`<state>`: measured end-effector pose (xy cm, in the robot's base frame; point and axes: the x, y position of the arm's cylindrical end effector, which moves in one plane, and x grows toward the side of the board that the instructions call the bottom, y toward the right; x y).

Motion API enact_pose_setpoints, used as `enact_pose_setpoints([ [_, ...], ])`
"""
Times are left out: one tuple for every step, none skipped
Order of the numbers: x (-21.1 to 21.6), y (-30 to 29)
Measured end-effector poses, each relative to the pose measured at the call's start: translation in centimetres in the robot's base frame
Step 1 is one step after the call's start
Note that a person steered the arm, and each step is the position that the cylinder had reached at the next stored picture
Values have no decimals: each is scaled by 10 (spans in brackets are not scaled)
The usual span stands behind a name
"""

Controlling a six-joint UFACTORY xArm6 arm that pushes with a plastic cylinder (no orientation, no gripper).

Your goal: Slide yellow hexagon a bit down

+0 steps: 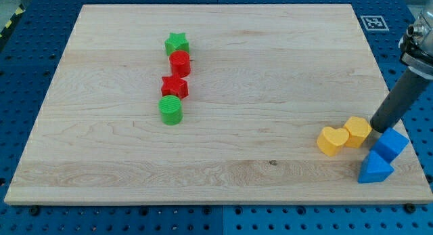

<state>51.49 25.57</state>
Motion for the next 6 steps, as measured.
enact_pose_setpoints([
  [4,0],
  [-12,2],
  [-21,-9],
  [-21,-38],
  [-21,-48],
  [-5,-42],
])
